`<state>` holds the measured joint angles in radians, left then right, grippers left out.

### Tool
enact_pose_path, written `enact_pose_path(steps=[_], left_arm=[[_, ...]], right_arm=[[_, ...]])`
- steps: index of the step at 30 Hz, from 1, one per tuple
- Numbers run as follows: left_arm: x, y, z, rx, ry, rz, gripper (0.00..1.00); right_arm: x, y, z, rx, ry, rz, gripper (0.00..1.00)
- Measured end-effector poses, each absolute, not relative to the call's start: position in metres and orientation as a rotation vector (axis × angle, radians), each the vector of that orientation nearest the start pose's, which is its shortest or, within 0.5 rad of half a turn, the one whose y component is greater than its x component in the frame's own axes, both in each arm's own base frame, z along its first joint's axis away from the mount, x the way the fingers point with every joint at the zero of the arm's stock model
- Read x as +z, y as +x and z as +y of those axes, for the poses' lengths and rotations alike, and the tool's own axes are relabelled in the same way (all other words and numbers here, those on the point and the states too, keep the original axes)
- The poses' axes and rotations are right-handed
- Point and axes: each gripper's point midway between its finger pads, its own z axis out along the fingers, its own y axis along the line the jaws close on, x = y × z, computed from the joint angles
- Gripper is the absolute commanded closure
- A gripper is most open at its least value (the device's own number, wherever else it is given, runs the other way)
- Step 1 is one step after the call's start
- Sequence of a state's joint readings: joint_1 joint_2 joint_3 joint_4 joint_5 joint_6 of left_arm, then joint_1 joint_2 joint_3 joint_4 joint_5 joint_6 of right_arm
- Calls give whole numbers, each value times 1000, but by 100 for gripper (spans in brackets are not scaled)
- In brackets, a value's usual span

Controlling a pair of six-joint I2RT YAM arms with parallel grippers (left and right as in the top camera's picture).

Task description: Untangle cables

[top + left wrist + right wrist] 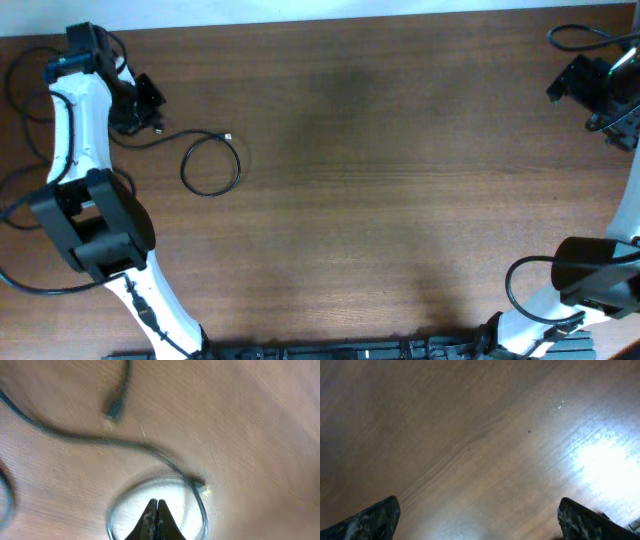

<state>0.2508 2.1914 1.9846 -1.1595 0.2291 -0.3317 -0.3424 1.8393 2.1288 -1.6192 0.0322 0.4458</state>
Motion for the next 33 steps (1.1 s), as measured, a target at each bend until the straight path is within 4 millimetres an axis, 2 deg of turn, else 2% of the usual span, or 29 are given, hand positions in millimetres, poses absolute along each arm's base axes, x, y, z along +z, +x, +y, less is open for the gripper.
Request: enact_pose_path(steps=[3, 4, 6, 8, 10, 14, 17, 21, 24, 33], left_arm=[[93, 443, 45, -468, -801, 2945, 100], [88, 436, 20, -505, -736, 3006, 100], [80, 432, -4, -512, -662, 3048, 100], [65, 423, -39, -510, -550, 3113, 100], [54, 415, -65, -507, -459, 3149, 100], [33, 407, -92, -453, -334, 3175, 100], [20, 402, -92, -285, -310, 3187, 100], [8, 392, -71, -45, -350, 3199, 100], [0, 384, -61, 32, -370, 3213, 100], [1, 386, -45, 167, -369, 3188, 100]], right_arm=[[257, 343, -128, -29, 1118, 2676, 2], [257, 343, -128, -29, 1118, 2676, 2], [257, 343, -128, -29, 1119, 2675, 2], [257, 343, -128, -29, 1119, 2675, 2], [257, 343, -128, -29, 1119, 2675, 1], [257, 343, -128, -29, 1119, 2675, 2], [257, 343, -128, -29, 1118, 2676, 2], [257, 343, -128, -29, 1119, 2675, 2], [257, 343, -128, -29, 1119, 2675, 2], [257, 343, -128, -29, 1118, 2676, 2]])
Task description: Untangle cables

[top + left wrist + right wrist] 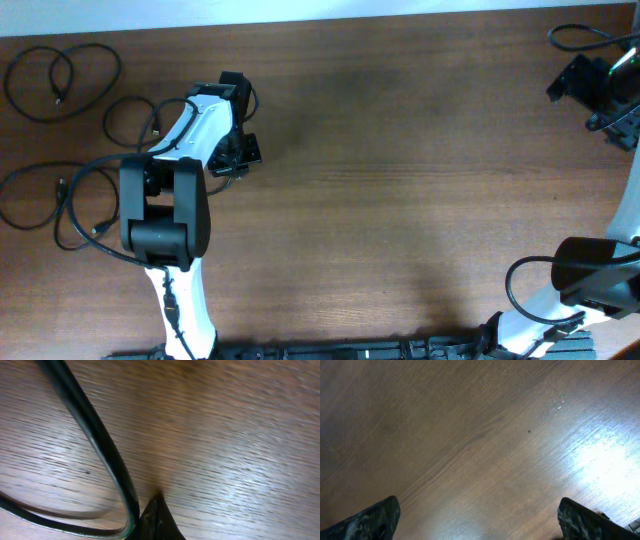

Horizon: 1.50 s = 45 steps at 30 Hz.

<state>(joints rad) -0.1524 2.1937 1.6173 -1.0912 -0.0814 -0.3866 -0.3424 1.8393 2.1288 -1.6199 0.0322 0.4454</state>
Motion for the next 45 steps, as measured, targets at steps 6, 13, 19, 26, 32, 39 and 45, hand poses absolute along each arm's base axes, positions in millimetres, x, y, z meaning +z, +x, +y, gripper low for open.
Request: enact_pose_path(steps=[6, 13, 19, 26, 32, 39, 45], left_arm=[[2, 377, -24, 159, -469, 3226, 100], [54, 397, -32, 61, -478, 3193, 100], [155, 401, -46, -66, -408, 2961, 100], [303, 363, -35, -145, -355, 2558, 1], [305, 355, -29, -105, -367, 2562, 1], [305, 355, -29, -101, -368, 2562, 1], [305, 355, -29, -101, -368, 2563, 1]], right_arm=[[257, 343, -128, -29, 1119, 2676, 2], [257, 343, -128, -29, 1119, 2675, 2], [257, 343, -128, -29, 1119, 2675, 2], [257, 344, -129, -28, 1117, 2671, 2], [258, 350, -122, 40, 1105, 2662, 2], [258, 344, -76, 367, 939, 2791, 2], [282, 341, -19, 484, 555, 2819, 2]])
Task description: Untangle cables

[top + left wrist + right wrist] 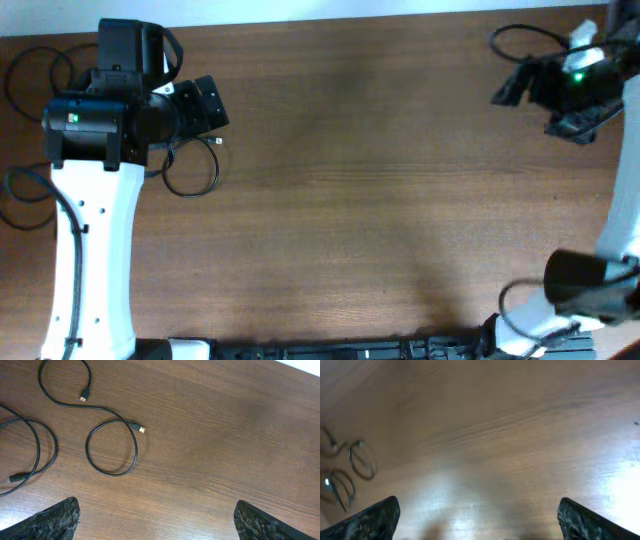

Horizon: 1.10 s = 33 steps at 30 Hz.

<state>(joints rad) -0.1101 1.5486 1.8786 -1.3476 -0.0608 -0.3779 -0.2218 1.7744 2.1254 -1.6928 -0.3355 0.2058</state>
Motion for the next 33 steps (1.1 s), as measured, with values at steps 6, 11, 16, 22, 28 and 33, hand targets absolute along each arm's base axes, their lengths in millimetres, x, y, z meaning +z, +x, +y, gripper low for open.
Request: enact_pose_path(steps=[6, 11, 16, 22, 28, 33], left_arm=[[305, 355, -29, -101, -368, 2562, 1], [305, 354, -29, -101, -368, 2563, 1], [305, 355, -29, -101, -368, 2563, 1], [305, 355, -29, -101, -368, 2563, 1], [305, 355, -29, -101, -368, 2563, 1], [305, 354, -29, -101, -368, 2563, 1]], right_arm=[[336, 281, 65, 451, 91, 2724, 2], [342, 223, 102, 447, -191, 2697, 2], [336, 220, 111, 445, -246, 2721, 2], [334, 223, 105, 394, -244, 2720, 2], [332, 225, 100, 350, -235, 2720, 2], [328, 231, 94, 300, -225, 2673, 2]])
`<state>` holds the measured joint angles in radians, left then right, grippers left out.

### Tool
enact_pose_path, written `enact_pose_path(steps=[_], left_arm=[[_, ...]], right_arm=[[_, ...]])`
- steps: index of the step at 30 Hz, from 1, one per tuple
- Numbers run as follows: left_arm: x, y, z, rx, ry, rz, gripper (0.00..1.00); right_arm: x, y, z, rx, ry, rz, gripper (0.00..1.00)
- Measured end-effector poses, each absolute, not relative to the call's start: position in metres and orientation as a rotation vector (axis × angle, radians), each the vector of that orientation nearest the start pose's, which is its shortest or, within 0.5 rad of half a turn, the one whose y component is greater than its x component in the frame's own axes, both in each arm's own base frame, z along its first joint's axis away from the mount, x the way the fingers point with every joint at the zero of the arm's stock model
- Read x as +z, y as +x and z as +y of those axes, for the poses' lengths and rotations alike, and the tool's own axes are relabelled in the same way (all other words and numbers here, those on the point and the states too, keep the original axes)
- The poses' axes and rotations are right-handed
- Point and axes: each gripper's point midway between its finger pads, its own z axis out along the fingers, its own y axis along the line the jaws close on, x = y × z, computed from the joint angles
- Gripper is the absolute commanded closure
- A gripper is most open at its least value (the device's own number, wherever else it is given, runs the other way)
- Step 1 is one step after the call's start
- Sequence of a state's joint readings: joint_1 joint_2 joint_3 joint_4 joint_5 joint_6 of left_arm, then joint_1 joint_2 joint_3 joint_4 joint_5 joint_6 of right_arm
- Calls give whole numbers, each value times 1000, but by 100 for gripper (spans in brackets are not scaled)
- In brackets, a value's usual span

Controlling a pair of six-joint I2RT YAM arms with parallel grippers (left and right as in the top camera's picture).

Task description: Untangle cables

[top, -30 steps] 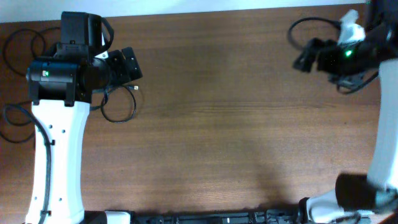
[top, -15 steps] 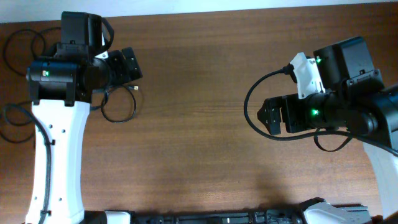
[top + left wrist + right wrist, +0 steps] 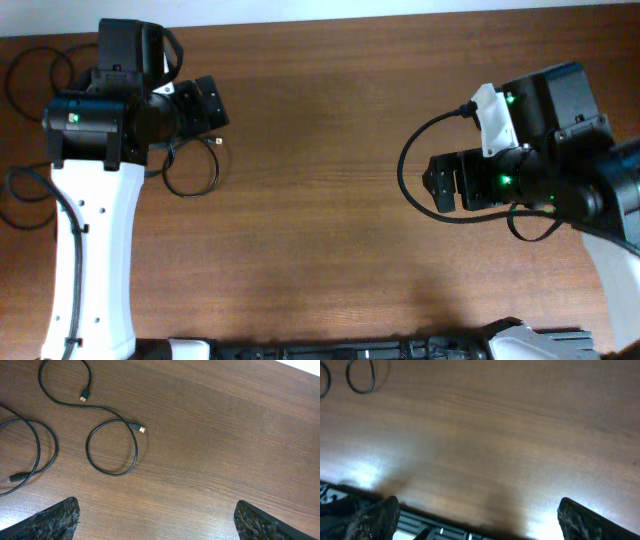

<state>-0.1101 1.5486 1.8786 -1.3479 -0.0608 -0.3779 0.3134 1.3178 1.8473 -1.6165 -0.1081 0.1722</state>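
Note:
A thin black cable with a metal plug (image 3: 112,450) lies in an S and a loop on the brown table, its loop (image 3: 190,170) just right of my left arm in the overhead view. A second black cable (image 3: 30,457) curls at the left edge of the left wrist view. More cable coils (image 3: 30,75) lie at the table's far left. My left gripper (image 3: 157,520) hangs high above the table, open and empty. My right gripper (image 3: 480,520) is also raised, open and empty, over the table's near right part. Small cable loops (image 3: 361,375) show far off in its view.
The brown wooden table (image 3: 320,140) runs wide between the two arms. A black rail (image 3: 330,350) lines the near edge, and shows in the right wrist view as the rail (image 3: 420,522). My right arm's own black lead (image 3: 430,190) loops beside its wrist.
My right arm has moved from the far right corner to over the near right part of the table, its camera now facing the near edge. The left arm and cables have not moved.
My left gripper was shut low at the far left beside a looped cable. Then it was low and shut further right with the cable against it. Later it stood raised and open, the cable lying in an S and loop. The right arm left its corner only lately.

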Motion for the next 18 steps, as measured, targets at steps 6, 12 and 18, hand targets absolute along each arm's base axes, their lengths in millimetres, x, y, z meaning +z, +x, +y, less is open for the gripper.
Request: enact_pose_path(steps=[6, 12, 18], left_arm=[[305, 354, -29, -101, -368, 2563, 1], [304, 354, -28, -96, -369, 2564, 1], [305, 354, -28, -97, -369, 2562, 1]], right_arm=[[328, 205, 68, 289, -143, 2435, 2], [296, 193, 37, 225, -37, 2214, 2], [267, 191, 22, 175, 8, 2021, 2]])
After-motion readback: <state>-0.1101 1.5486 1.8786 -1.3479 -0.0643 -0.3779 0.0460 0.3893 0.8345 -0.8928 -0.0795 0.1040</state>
